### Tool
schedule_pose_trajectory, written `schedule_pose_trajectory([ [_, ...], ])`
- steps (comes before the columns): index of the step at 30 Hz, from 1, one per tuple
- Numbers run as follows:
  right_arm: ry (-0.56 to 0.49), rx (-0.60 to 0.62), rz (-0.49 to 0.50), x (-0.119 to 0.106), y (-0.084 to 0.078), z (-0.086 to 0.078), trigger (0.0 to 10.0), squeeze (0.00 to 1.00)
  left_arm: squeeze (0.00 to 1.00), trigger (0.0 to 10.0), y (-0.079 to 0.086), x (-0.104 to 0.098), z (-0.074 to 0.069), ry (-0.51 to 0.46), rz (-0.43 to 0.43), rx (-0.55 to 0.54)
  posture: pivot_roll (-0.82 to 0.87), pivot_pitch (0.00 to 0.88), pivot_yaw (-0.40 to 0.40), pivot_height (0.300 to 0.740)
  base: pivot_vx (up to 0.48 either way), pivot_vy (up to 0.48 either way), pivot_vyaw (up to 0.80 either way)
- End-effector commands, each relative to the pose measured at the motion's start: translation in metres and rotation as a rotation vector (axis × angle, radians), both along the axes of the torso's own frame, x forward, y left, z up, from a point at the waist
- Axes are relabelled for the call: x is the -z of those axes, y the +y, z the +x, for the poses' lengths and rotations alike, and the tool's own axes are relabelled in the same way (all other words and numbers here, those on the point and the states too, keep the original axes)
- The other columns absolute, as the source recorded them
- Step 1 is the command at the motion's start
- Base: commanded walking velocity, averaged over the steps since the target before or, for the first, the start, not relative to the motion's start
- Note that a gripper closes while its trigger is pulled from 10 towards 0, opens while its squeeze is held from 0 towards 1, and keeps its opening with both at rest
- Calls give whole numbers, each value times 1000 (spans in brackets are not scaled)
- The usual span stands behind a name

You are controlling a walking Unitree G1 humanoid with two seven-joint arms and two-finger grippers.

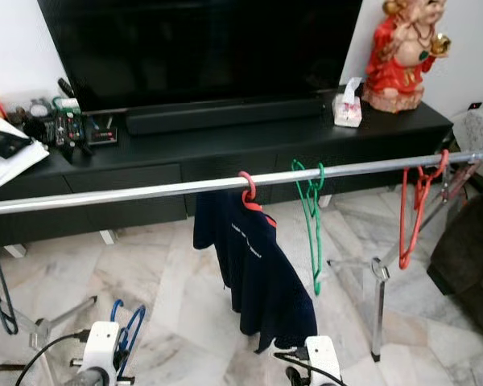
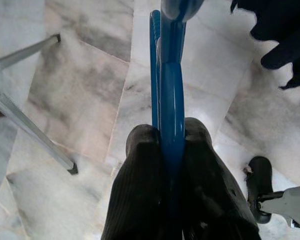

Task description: Hang hanger

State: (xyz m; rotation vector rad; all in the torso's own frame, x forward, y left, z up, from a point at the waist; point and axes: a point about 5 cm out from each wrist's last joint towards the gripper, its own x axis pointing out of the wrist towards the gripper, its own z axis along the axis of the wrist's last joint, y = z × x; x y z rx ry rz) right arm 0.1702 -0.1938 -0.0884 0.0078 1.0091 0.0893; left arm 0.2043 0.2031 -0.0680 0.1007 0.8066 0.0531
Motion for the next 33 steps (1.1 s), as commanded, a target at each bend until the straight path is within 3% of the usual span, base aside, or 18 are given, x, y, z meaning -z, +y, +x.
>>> schedule_pose_trajectory([
  [1,-5,6,3,0,-1,1,10000,0,0,10000,1,0,-1,2,18,11,-40,24,-39,740,0,-341,0],
  [14,-6,6,10,-1,0,1,10000,0,0,10000,7,-5,5,-30,69,-25,-41,28,-39,740,0,-283,0],
  [20,-8,11,12,-1,0,1,10000,0,0,10000,25,-25,24,-199,106,-145,-40,31,-38,740,0,0,0],
  [24,-9,12,12,-1,0,1,10000,0,0,10000,29,-38,35,-303,100,-132,-40,31,-39,740,0,0,0],
  [28,-11,12,11,-1,-1,2,10000,0,0,10000,21,-54,50,-422,73,-8,-38,31,-43,740,0,0,0],
  [33,-12,15,10,-1,-1,2,10000,0,0,10000,38,-66,53,-494,109,-71,-42,27,-43,740,0,0,0],
])
